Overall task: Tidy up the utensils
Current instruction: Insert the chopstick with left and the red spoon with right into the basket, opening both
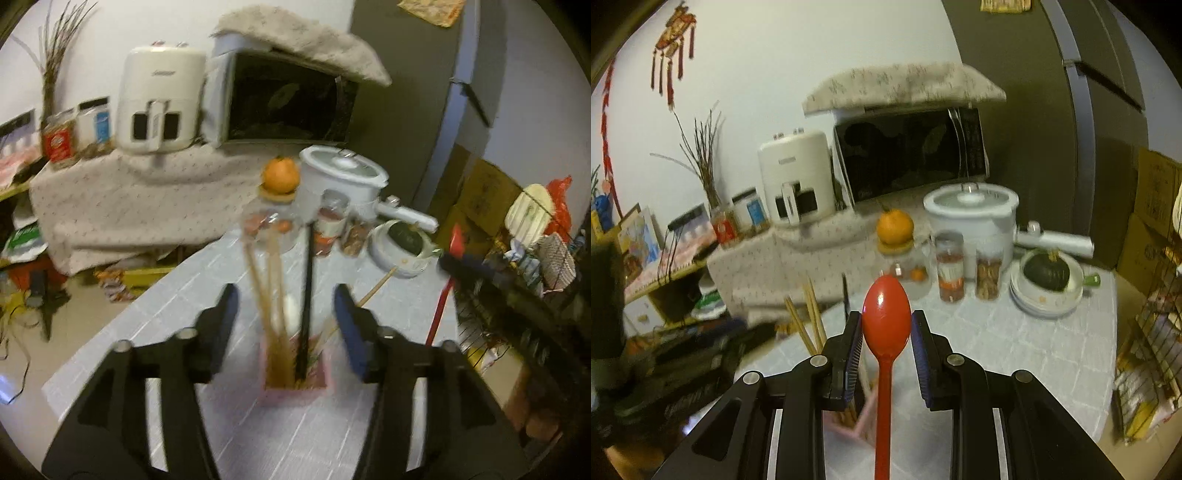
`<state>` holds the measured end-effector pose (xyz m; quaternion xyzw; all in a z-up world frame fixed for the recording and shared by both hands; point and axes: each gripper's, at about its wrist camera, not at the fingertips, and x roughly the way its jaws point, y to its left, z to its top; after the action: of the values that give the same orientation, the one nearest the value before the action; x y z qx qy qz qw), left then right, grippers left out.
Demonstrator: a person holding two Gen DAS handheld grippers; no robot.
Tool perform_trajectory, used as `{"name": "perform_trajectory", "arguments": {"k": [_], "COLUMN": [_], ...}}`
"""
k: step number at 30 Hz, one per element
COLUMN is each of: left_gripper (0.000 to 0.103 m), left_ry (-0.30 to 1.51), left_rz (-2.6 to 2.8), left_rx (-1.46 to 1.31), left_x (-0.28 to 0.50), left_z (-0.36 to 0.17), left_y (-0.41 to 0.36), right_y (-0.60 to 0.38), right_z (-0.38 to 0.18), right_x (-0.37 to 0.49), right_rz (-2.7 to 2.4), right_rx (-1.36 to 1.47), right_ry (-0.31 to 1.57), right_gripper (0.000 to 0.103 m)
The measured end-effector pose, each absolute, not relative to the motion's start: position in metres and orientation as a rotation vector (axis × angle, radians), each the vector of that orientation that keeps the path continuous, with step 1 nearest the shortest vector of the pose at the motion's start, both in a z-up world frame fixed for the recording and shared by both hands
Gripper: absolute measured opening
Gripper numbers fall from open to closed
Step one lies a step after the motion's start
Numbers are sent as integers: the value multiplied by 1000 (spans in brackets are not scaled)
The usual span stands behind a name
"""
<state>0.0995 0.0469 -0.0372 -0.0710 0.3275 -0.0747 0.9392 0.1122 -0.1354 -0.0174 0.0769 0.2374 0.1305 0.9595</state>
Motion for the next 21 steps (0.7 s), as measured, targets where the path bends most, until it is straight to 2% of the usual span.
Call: {"name": "perform_trajectory", "arguments": {"k": [3, 5, 9, 21], "left_gripper": [62, 68, 69, 69], "left_ry": [752, 820, 897, 941], "left_rz": [-105, -97, -91, -71], "left_rx": [-159, -190, -261, -280], "left_x": [97, 98, 100, 94], "left_z": [-43, -50, -62, -72], "left_y": [65, 78, 100, 123], "right_y": [-122, -111, -85, -44], "right_z": [-12, -12, -19, -51], "right_x": [117, 121, 131, 137], "right_rz": [251, 237, 196, 124], "right_rx": [182, 174, 148, 78], "right_ry": [419, 395, 345, 314], "right_gripper": [27, 27, 27, 28]}}
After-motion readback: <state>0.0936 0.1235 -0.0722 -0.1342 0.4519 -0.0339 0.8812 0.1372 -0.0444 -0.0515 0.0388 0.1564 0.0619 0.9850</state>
